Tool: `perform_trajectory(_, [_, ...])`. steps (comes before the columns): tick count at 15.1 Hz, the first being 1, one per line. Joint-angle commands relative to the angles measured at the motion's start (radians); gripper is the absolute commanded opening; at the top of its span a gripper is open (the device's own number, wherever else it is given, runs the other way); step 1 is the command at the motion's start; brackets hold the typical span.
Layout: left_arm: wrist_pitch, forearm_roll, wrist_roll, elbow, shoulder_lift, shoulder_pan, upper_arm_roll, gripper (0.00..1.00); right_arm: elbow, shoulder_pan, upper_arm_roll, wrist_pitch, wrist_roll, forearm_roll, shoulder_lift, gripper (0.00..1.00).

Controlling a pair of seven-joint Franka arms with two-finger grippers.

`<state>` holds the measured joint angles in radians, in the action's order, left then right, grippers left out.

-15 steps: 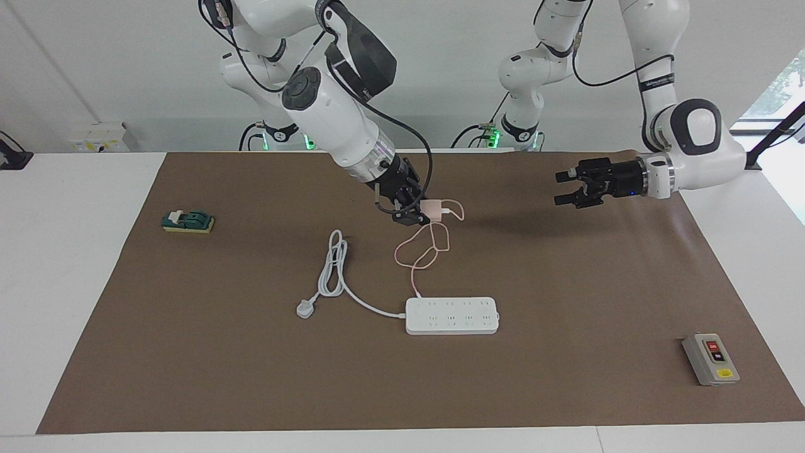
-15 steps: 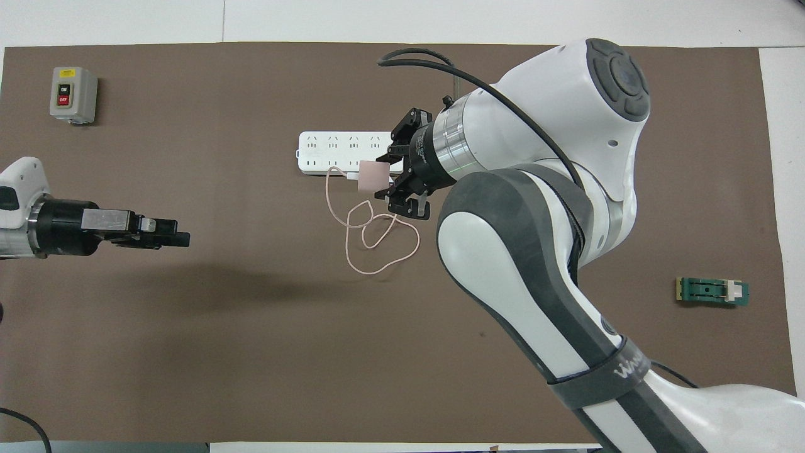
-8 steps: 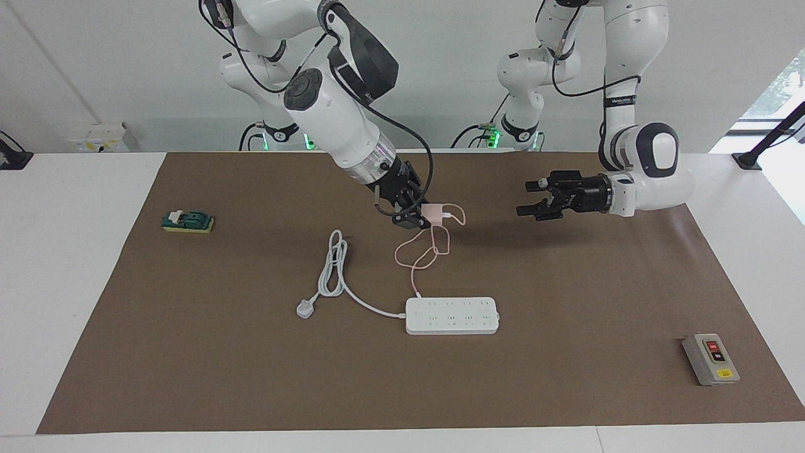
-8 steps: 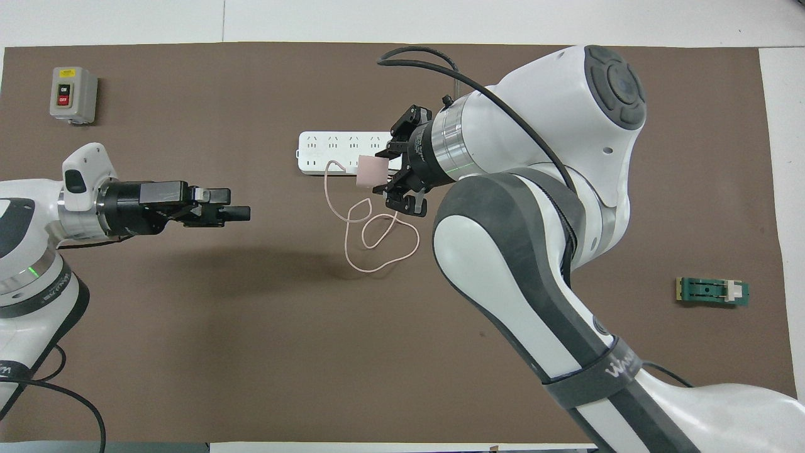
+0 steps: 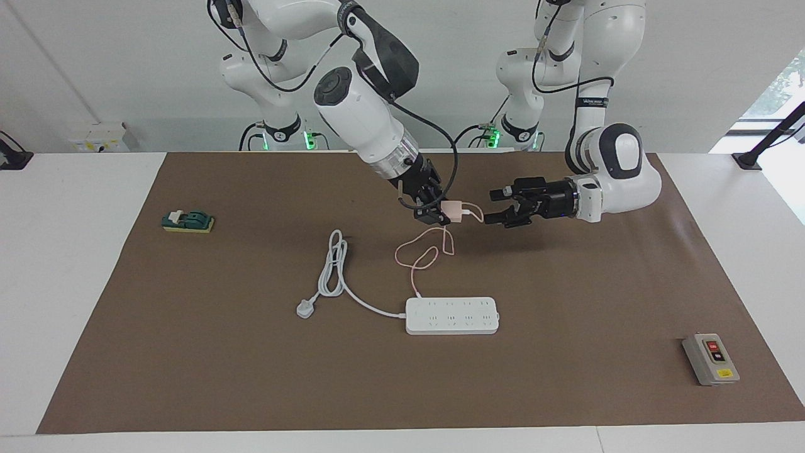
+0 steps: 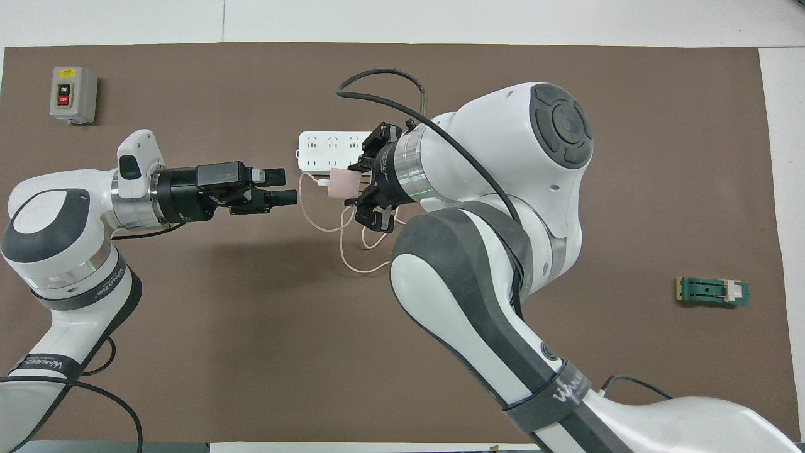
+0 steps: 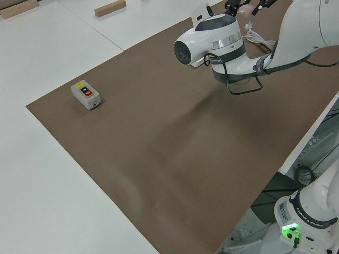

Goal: Plug charger into power strip

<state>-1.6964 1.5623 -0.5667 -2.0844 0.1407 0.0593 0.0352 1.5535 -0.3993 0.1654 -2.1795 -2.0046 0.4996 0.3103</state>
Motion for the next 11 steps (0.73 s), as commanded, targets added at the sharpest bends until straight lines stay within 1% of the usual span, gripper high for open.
perform_trajectory(1, [-0.029,0.018,0.016,0.018,0.016,0.03,-0.009,1.0,0.025,0.007,0.005,-0.016,-0.022,-0.016,-0.02,0.21])
perform_trajectory(3, [-0.038,0.021,0.014,0.018,0.016,0.052,-0.009,1.0,0.026,0.005,0.005,-0.016,-0.023,-0.016,-0.02,0.21])
perform_trajectory(5, [-0.084,0.06,0.014,0.02,0.019,0.086,-0.009,1.0,0.03,-0.003,0.005,0.001,-0.014,-0.018,-0.023,0.22])
perform_trajectory(8, [-0.066,0.061,0.011,0.015,0.017,0.091,-0.011,1.0,0.045,-0.009,0.005,0.024,0.015,-0.018,-0.033,0.22])
perform_trajectory(11, [-0.065,0.053,0.011,0.02,0.019,0.089,-0.012,0.93,0.062,-0.012,0.006,0.027,0.032,-0.018,-0.04,0.22])
